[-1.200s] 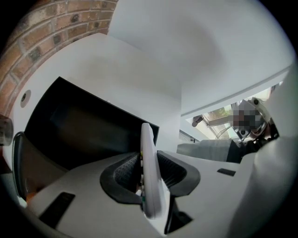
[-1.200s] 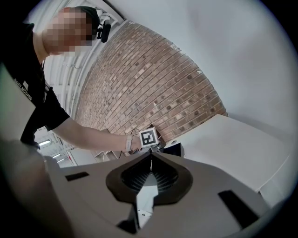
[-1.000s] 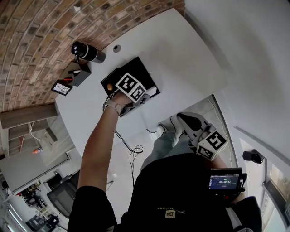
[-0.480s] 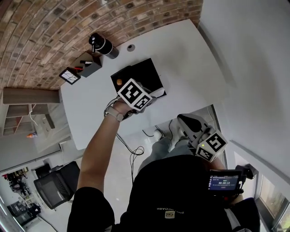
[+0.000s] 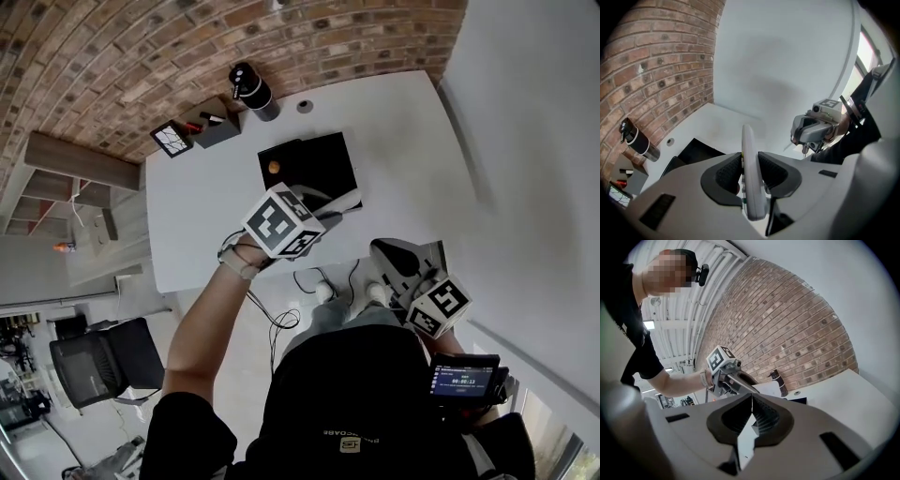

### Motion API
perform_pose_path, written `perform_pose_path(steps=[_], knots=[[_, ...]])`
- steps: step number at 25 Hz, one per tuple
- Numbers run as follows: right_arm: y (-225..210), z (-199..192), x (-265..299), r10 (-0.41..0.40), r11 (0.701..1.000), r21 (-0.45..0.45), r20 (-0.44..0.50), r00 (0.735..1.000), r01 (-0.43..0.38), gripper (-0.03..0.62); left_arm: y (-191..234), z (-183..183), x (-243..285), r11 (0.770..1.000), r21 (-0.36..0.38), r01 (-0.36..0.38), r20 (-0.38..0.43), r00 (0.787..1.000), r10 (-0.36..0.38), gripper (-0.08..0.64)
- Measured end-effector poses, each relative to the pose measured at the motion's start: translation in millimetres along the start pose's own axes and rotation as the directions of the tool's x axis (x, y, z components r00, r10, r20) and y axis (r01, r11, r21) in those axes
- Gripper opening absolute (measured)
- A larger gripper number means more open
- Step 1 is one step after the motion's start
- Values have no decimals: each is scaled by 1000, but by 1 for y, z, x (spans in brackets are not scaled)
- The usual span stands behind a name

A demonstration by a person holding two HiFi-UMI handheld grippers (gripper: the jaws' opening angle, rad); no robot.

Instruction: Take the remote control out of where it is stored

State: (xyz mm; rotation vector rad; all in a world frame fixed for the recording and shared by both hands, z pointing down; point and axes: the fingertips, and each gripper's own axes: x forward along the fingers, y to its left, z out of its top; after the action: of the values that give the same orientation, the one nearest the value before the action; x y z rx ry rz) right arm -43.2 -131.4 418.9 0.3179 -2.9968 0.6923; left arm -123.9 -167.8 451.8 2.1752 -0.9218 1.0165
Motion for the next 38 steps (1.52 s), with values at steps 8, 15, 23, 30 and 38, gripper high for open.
perform_pose_path(steps=[8, 15, 23, 30, 38], knots=[[22, 31, 22, 78, 994, -82, 9, 997, -77, 6, -8, 9, -62, 994, -74, -82, 207, 974, 96, 115], [42, 63, 37, 136, 980, -151, 33, 990, -130, 6, -21, 17, -120, 978, -139, -154, 412, 889, 198, 115], [63, 91, 45, 194, 960, -217, 53, 980, -178, 6, -40, 9, -167, 941, -240, -239, 583, 740, 337, 115], [92, 101, 56, 265, 931, -269, 31, 964, -247, 6, -52, -7, -208, 897, -334, -289, 672, 594, 441, 115], [131, 104, 63, 352, 884, -334, 15, 936, -327, 6, -69, -35, -243, 844, -389, -368, 736, 426, 525, 115]])
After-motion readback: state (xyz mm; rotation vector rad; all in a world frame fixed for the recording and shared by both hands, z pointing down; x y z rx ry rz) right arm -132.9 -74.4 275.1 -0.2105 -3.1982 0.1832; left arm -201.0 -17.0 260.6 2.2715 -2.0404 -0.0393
